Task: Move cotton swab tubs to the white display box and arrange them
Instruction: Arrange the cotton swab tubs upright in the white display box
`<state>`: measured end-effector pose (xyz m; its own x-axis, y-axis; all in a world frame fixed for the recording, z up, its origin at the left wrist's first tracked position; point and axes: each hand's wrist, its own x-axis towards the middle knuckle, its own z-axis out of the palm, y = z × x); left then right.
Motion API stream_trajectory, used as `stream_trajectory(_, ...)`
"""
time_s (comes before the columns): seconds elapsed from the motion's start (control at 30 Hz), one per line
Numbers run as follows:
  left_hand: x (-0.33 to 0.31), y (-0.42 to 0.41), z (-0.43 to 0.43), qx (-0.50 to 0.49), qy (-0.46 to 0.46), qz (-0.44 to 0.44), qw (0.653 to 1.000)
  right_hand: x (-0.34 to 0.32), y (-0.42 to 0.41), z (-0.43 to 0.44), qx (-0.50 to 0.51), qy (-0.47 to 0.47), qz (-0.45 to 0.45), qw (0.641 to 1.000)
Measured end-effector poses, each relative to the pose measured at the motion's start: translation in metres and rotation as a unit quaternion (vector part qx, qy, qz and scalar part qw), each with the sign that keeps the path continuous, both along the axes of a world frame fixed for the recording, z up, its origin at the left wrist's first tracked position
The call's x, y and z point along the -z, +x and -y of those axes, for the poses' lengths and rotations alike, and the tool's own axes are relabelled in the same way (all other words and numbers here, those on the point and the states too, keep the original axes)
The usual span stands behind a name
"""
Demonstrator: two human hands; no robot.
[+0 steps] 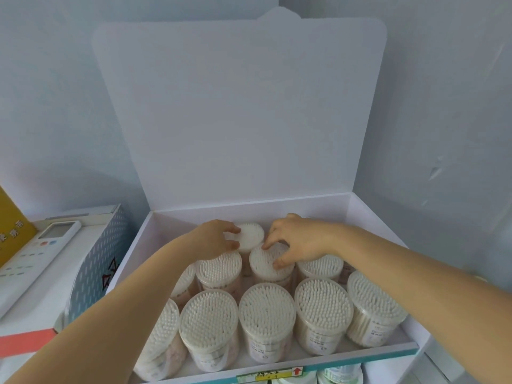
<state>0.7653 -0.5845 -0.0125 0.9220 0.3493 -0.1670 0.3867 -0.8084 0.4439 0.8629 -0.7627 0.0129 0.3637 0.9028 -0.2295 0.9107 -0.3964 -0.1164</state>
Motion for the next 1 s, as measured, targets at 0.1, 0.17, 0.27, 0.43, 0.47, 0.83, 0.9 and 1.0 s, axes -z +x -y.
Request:
stream_trajectory(0.1,0.0,0.001,-0.002,-0.048,-0.028,0.047,0.997,-0.007,0.002,-0.005,0.049,0.058,-0.005,0.997)
stream_trajectory(0.17,0.001,0.006,0.002,-0.062,-0.006,0.035,0.997,-0.008,0.004,-0.011,0.09,0.101,-0.023,0.991)
stream_trajectory(0.27,0.002,0.014,0.016,-0.061,0.052,-0.02,0.997,-0.001,0.008,-0.025,0.159,0.13,-0.051,0.977)
stream_trajectory(0.43,0.005,0.019,0.015,-0.046,-0.005,-0.028,0.999,0.009,0.0,-0.045,0.219,0.119,-0.124,0.961)
stream_trajectory(0.47,0.006,0.018,0.012,-0.05,-0.023,-0.018,0.998,0.009,-0.002,-0.045,0.228,0.137,-0.14,0.954)
stream_trajectory(0.83,-0.04,-0.006,-0.013,-0.166,-0.081,0.189,0.964,-0.038,-0.018,-0.042,0.186,0.327,-0.294,0.879)
stream_trajectory(0.9,-0.054,-0.012,-0.021,-0.182,-0.135,0.22,0.949,-0.047,-0.017,-0.04,0.167,0.346,-0.333,0.861)
stream_trajectory(1.0,-0.061,-0.021,-0.029,-0.161,-0.199,0.236,0.937,-0.054,-0.018,-0.038,0.144,0.365,-0.382,0.837)
